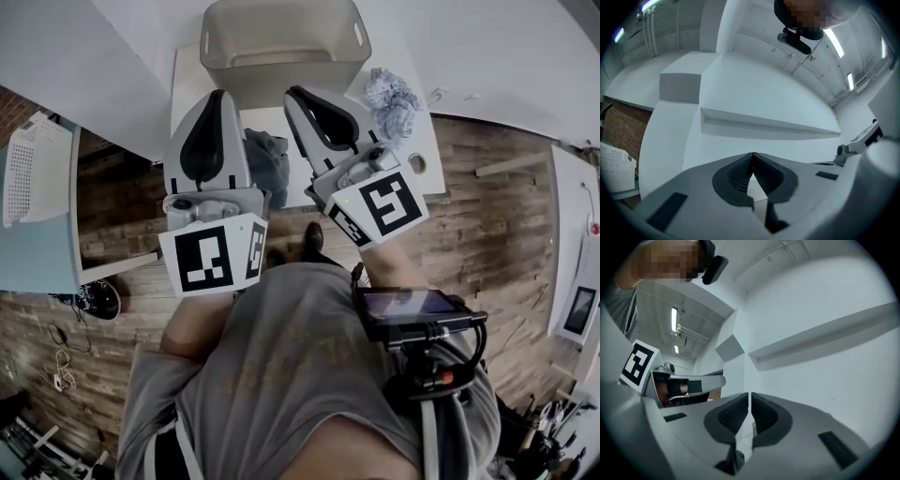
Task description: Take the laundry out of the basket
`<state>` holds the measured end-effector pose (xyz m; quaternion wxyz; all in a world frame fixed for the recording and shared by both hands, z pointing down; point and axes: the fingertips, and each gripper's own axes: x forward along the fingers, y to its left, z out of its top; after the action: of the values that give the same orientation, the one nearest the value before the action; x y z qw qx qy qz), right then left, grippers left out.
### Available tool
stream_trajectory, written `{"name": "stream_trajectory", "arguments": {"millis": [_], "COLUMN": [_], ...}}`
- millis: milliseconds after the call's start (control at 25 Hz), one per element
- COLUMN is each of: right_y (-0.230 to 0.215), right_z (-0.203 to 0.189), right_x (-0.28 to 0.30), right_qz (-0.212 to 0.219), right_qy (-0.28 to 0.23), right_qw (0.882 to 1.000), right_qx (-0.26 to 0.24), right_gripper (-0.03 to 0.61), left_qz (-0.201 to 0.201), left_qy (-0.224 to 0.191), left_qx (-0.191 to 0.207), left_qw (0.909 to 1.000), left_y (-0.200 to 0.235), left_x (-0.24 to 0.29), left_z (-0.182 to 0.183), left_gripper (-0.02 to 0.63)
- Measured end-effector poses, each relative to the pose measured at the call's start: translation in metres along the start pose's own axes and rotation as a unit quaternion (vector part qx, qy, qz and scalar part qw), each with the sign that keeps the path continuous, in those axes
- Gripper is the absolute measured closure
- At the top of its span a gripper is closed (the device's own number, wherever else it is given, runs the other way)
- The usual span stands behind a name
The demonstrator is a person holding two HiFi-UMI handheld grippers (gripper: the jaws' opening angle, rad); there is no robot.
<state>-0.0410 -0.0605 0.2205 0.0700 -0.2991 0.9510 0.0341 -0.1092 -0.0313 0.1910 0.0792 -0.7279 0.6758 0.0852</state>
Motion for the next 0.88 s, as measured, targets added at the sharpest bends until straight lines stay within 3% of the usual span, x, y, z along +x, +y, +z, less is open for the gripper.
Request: {"name": "stream_trajectory", "arguments": {"millis": [400, 880], "right_y": [-0.011, -0.022], "right_z": [0.002, 0.007], "right_x": [-0.008, -0.010], "right_qz": [-0.024, -0.021], "right_qy": [0.003, -0.002], "right_qw": [1.000, 1.000], "right_qx": [-0.009, -0.007], "right_gripper": [0.571, 0.571], "left_qz": [-0.012, -0.014], "left_qy": [0.001, -0.002], "left_qx": [0.001, 0.003], "left_qw": [0.9999, 0.9999], "left_y": [-0.017, -0.027], "left_x": [0.003, 0.011], "left_z": [-0.003, -0.002], "left_gripper": [0.606, 0.606]}}
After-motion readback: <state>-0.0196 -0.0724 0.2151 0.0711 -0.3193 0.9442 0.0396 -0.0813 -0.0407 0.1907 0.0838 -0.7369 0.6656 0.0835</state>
